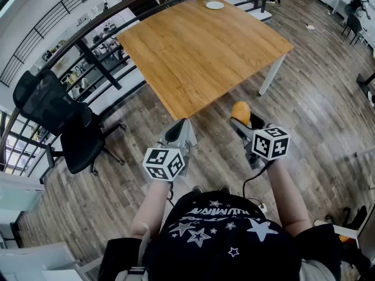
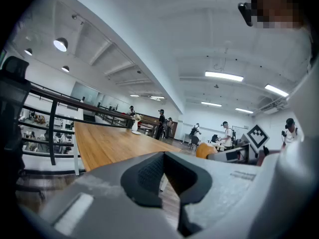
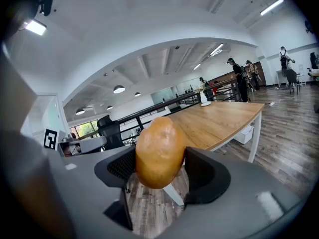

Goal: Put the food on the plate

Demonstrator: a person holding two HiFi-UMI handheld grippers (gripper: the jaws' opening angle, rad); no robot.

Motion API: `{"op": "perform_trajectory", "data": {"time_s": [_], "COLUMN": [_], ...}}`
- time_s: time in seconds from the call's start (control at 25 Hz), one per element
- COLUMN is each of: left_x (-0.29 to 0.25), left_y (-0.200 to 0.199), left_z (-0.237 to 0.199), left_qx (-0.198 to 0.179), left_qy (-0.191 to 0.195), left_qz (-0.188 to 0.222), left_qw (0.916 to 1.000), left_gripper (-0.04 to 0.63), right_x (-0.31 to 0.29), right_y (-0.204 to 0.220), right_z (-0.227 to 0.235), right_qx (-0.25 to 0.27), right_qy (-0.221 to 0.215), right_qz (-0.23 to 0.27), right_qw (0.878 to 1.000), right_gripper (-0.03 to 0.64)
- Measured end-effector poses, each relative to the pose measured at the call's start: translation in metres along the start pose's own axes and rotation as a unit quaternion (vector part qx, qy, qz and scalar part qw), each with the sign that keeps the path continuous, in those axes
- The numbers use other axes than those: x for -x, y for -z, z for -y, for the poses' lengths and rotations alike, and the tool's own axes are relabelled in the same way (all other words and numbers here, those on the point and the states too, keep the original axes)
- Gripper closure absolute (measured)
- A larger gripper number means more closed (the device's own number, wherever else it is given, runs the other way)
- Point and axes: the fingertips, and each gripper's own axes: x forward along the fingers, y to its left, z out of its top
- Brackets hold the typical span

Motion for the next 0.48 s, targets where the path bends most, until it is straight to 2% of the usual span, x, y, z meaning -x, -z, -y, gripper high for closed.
{"op": "perform_trajectory", "data": {"time_s": [0.48], "left_x": [0.0], "left_y": [0.017], "left_z": [-0.006], "left_qx": [0.005], "left_qy": [0.001], "left_qz": [-0.035], "left_qw": [0.9994], "left_gripper": [0.594], "right_x": [-0.001], "right_y": [0.02], "right_z": [0.0], "right_qx": [-0.002], "right_qy": [0.006], "right_qz": [-0.031], "right_qw": [1.0], "right_gripper": [0.305]}}
